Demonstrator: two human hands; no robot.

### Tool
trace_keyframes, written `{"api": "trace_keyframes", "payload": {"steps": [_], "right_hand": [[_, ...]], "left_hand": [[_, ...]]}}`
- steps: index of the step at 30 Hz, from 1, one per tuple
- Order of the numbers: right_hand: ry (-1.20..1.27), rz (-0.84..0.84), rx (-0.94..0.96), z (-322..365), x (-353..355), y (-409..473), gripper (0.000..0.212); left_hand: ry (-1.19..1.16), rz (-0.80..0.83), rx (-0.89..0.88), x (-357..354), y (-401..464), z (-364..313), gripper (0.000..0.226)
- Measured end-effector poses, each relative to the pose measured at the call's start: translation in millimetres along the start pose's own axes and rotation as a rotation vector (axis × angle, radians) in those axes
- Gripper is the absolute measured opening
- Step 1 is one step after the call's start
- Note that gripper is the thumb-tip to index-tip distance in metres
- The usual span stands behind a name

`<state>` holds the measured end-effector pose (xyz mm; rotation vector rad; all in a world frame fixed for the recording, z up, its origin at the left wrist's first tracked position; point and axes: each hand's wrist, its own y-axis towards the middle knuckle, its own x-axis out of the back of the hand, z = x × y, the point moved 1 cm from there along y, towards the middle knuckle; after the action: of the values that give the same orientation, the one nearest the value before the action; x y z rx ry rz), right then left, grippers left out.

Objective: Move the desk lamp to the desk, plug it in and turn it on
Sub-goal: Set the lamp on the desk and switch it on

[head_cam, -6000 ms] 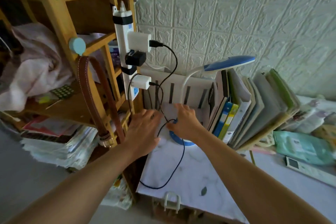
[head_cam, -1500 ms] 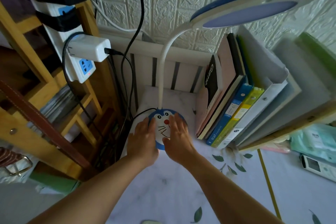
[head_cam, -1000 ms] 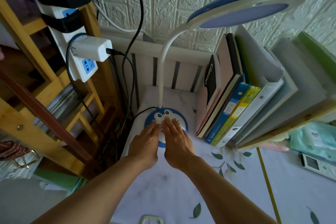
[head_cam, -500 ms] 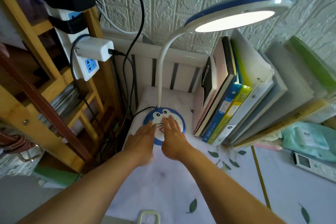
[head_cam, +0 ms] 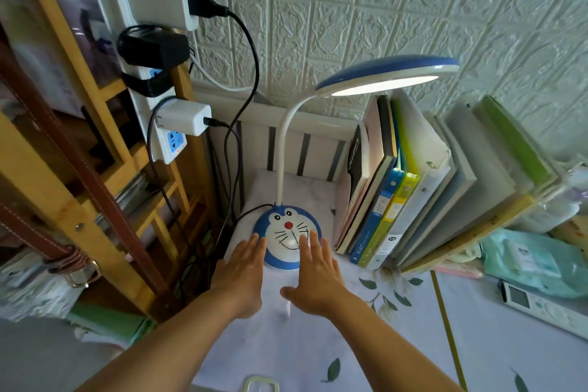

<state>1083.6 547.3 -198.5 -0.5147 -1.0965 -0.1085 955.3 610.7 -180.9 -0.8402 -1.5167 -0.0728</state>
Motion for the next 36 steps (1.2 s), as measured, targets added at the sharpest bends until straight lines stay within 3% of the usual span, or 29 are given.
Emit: {"api": "trace_keyframes", "payload": {"steps": [16, 21, 26, 36], "right_hand": [[0.001, -0.037, 0.030, 4, -4, 18, 0.106], [-0.070, -0.023, 0.116, 6, 1, 29, 0.097], [-0.105, 0.012, 0.174, 6, 1, 36, 0.095], [-0.121, -0.037, 0.174, 9, -1, 39, 0.091]], "left_hand": [[-0.010, -0.010, -0.025, -5, 19, -1, 0.098], [-0.001, -0.041, -0.064, 2, 32, -6, 0.100], [0.024, 0.045, -0.081, 0, 37, -6, 0.098], [-0.008, 0.023, -0.087, -6, 39, -3, 0.098]]}}
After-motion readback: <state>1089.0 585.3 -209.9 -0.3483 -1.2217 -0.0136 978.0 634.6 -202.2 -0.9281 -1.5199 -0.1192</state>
